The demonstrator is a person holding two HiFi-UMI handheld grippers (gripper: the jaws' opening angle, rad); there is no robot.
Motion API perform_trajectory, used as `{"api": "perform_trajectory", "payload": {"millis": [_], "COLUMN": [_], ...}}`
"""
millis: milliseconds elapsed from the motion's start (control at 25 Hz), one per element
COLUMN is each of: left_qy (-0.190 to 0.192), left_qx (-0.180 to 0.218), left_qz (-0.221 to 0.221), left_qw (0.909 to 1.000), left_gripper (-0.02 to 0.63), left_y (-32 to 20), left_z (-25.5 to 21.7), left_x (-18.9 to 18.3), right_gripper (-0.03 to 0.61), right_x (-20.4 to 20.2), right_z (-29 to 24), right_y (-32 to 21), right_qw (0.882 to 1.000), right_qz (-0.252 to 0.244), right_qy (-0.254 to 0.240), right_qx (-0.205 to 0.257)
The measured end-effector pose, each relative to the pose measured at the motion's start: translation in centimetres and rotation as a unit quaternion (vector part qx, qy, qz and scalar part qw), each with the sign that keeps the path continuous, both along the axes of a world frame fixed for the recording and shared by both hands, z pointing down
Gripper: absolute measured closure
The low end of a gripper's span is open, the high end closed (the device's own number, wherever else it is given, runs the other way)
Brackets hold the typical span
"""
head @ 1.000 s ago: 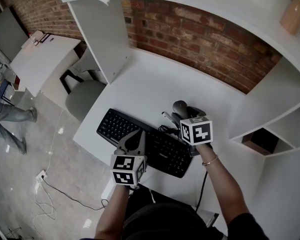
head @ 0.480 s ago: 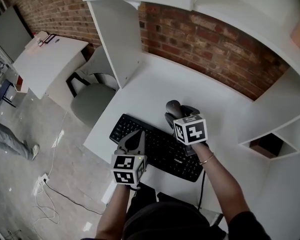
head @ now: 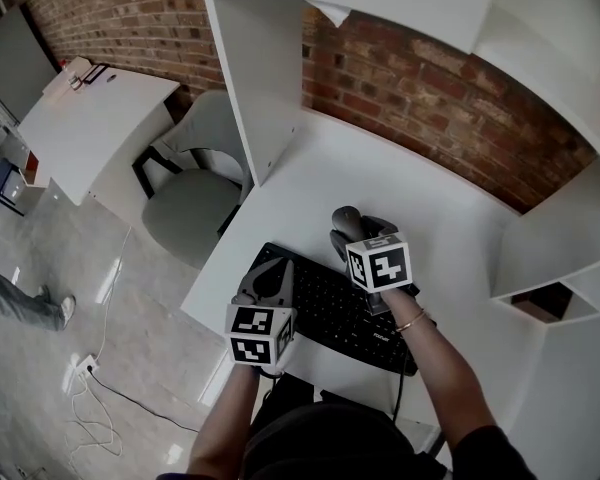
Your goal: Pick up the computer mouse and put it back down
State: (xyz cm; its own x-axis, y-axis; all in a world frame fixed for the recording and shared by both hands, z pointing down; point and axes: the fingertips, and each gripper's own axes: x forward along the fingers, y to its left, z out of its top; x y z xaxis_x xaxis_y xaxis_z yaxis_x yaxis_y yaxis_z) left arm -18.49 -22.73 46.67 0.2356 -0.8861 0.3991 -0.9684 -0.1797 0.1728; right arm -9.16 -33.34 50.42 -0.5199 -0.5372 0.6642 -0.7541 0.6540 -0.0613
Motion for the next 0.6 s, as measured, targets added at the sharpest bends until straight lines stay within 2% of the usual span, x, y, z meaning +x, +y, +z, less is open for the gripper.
{"api": "perform_trajectory", "payload": {"millis": [600], "left_qy": [0.018], "left_qx": [-0.030], "left_qz": [0.010], "left_qw": [0.9993], "left_gripper": [0.604], "left_y": [-2.9], "left_z": [2.7], "left_x": [-4.6], "right_gripper": [0.291], "right_x": [-5.0], "right_z": [5.5], "right_y": [-2.8], "right_qw": [0.999], "right_qz": [0.015], "right_qy": [0.032], "right_qx": [-0.040]}}
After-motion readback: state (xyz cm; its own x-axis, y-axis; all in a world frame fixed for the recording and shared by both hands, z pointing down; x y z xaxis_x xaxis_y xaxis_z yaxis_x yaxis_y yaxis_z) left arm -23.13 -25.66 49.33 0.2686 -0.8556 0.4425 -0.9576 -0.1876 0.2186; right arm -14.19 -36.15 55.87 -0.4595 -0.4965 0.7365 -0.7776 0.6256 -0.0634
